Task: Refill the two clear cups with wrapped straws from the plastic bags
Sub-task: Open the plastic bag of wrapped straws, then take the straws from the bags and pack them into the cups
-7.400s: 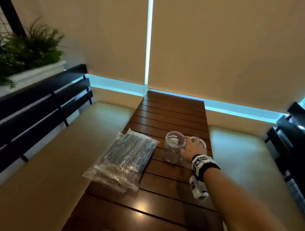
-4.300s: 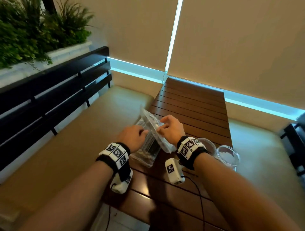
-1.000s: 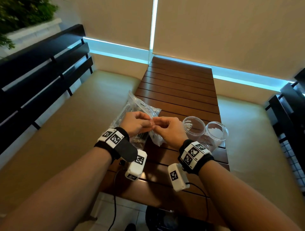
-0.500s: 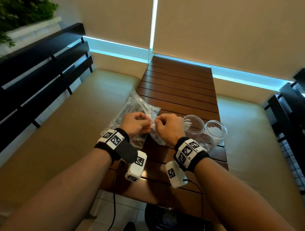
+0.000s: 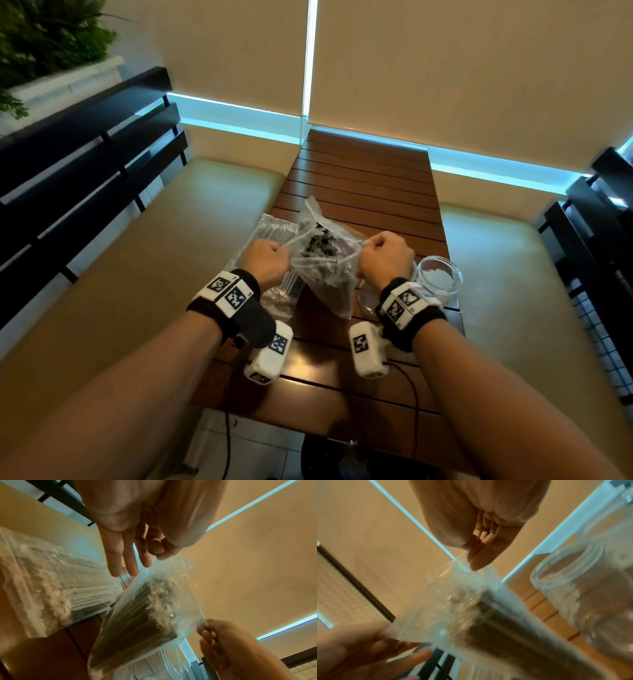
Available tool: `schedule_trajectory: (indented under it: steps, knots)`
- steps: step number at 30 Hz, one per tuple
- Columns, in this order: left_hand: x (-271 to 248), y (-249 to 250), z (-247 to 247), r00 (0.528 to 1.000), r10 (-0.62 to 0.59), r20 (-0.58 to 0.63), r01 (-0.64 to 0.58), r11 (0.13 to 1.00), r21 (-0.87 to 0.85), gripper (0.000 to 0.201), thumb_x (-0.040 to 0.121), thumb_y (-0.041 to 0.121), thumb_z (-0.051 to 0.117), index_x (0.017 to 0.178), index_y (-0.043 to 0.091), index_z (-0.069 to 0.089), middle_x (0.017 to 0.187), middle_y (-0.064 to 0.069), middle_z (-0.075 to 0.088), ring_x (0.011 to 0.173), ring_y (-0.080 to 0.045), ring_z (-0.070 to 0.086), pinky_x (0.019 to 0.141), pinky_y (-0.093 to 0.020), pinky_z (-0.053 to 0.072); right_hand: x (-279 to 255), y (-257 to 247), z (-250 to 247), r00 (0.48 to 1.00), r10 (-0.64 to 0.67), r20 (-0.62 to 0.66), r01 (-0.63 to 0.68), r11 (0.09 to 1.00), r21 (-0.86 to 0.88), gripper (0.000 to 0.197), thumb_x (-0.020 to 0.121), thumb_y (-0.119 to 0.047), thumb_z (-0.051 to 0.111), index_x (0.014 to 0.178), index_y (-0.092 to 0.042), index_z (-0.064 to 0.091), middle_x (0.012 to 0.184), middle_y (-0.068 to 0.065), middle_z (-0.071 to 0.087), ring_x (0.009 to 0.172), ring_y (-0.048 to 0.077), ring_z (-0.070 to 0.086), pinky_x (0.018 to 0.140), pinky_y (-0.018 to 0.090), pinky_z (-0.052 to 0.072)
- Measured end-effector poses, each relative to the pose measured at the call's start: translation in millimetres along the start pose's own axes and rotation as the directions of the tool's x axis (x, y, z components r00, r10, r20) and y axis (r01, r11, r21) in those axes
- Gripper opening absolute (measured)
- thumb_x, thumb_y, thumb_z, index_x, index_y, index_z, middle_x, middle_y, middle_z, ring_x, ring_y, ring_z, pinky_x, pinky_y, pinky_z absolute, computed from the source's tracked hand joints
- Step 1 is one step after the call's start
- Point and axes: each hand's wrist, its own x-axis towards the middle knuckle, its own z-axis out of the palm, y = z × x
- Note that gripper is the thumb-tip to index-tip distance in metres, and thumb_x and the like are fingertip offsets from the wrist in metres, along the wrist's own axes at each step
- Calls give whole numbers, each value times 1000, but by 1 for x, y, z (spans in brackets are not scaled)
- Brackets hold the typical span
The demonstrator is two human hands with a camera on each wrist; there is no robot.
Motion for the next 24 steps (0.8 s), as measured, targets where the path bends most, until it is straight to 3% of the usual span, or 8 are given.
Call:
schedule_trajectory:
  steps: [3, 8, 11, 13, 14, 19, 21, 24]
  knots:
    - [-3, 1, -7, 999, 7, -52, -10, 999, -44, 26, 78, 23, 57, 52, 20, 55, 84, -22, 70, 86, -35, 72, 70, -57, 59, 8, -2, -16, 998, -55, -39, 54, 998, -30, 13, 83, -15, 58, 72, -14, 65, 72, -3, 65, 74, 16, 60, 65, 28, 52]
    - [-5, 15, -2, 993, 105, -46, -108, 991, -78, 27, 75, 22, 62, 53, 21, 48, 67, -18, 61, 69, -26, 72, 69, -53, 60, -2, -13, -15, 954, -300, -12, 296, 947, -124, 12, 82, -11, 61, 82, -21, 55, 82, -8, 58, 71, 12, 54, 61, 25, 47]
    - [-4, 19, 1, 984, 172, -46, -173, 985, -20, 28, 75, 22, 63, 53, 17, 47, 82, -25, 67, 74, -31, 71, 71, -52, 60, -10, -22, -10, 728, -655, 201, 683, 674, -280, 8, 86, -11, 63, 89, -18, 62, 93, -2, 55, 85, 15, 50, 72, 30, 50]
    - [-4, 22, 3, 973, 225, -45, -223, 974, 40, 24, 76, 21, 66, 60, 13, 50, 81, -21, 66, 79, -36, 68, 72, -52, 59, -13, -33, -4, 581, -680, 447, 809, 540, -231, 14, 87, -8, 64, 99, -15, 69, 99, 3, 60, 91, 19, 53, 78, 32, 50]
    - [-5, 24, 4, 966, 252, -52, -248, 966, 71, 24, 79, 16, 68, 65, 14, 49, 84, -17, 66, 79, -34, 68, 72, -51, 59, -12, -37, -1, 564, -633, 530, 811, 545, -213, 20, 87, -6, 62, 105, -14, 69, 103, 4, 61, 93, 21, 56, 79, 31, 49]
    - [-5, 21, 1, 896, 442, -45, -394, 836, 381, 29, 82, -6, 61, 77, 23, 58, 107, -1, 51, 100, -18, 53, 89, -29, 49, 7, -42, 3, 755, -410, 512, 642, 619, -452, 24, 93, -11, 54, 115, -5, 60, 116, 13, 62, 105, 30, 60, 86, 38, 53]
    - [-2, 16, -4, 904, 428, -8, -376, 802, 463, 32, 84, -4, 58, 99, 20, 71, 117, -2, 50, 108, -15, 47, 94, -22, 37, 12, -42, -1, 765, -329, 553, 631, 554, -544, 28, 95, -16, 53, 119, -3, 56, 120, 13, 59, 111, 30, 58, 89, 37, 52]
    - [-3, 16, -1, 902, 428, 62, -399, 768, 501, 47, 87, -4, 52, 130, 15, 61, 135, -6, 51, 126, -22, 45, 107, -30, 34, 17, -49, 4, 742, -228, 630, 635, 539, -553, 44, 91, -22, 62, 130, -5, 49, 124, 11, 59, 113, 28, 58, 81, 33, 48]
